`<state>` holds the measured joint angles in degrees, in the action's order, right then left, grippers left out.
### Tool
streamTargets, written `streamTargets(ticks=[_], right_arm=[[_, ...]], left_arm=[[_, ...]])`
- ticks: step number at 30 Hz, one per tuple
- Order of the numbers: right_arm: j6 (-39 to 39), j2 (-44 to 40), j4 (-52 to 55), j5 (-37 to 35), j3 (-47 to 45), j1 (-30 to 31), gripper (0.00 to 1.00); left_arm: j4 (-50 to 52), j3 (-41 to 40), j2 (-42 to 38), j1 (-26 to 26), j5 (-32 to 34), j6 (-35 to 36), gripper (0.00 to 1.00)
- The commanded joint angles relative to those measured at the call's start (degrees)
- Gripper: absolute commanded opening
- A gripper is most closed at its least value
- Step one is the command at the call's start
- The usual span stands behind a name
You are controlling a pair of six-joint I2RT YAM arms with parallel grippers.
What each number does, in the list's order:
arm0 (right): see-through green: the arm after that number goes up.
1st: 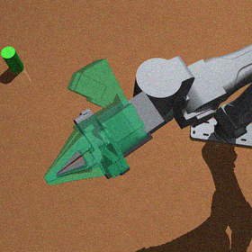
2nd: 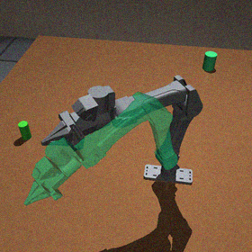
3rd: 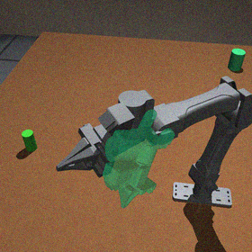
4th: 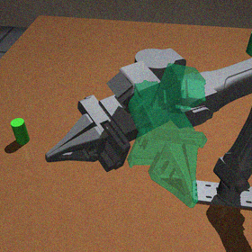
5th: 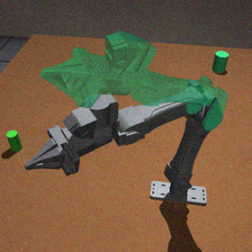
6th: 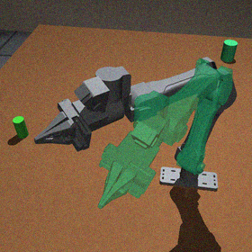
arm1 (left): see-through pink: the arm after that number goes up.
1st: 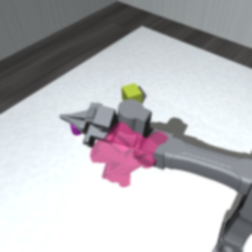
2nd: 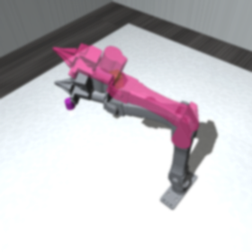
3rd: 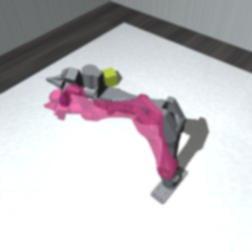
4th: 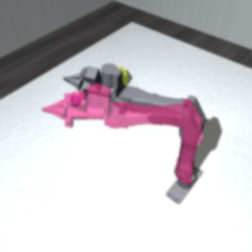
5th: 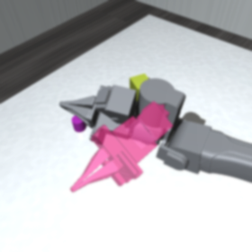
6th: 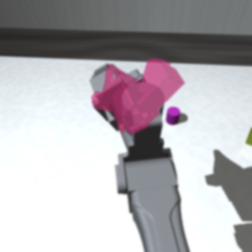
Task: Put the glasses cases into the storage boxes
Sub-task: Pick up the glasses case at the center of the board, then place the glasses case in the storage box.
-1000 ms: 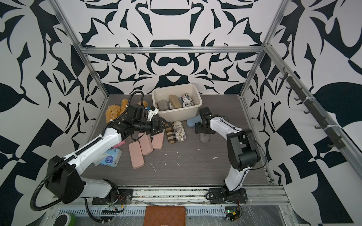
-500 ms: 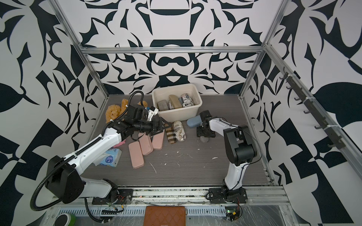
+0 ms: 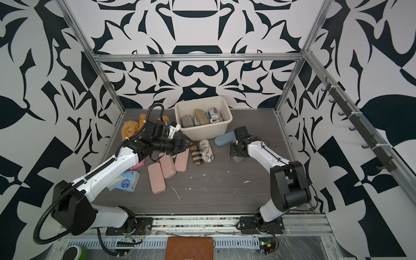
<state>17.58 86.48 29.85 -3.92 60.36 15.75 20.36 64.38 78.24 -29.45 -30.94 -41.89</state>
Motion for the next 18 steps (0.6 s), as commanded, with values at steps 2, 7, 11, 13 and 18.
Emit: streamTargets(ticks=[2, 7, 11, 13, 18], right_arm=[[-0.6, -1.7, -0.8, -2.4, 9.3, 1.4, 0.59], [-1.7, 10.6, -1.3, 0.0, 28.5, 3.6, 0.58], [-2.0, 25.1, 0.9, 2.3, 47.1, 3.9, 0.58], [-2.1, 32.9, 3.7, 3.3, 57.0, 4.0, 0.58], [-2.3, 47.3, 9.9, 4.0, 74.3, 4.9, 0.58]], left_arm=[[0.4, 0.6, -4.4, 3.4, 3.3, -0.6, 0.99], [-2.5, -3.3, -10.1, 7.8, 9.0, -3.4, 0.99], [-3.3, -4.9, -12.2, 8.3, 12.7, -3.1, 0.99], [-3.7, -5.4, -12.4, 8.3, 13.1, -3.1, 0.99], [-3.5, -4.8, -11.4, 8.3, 11.9, -3.2, 0.99]])
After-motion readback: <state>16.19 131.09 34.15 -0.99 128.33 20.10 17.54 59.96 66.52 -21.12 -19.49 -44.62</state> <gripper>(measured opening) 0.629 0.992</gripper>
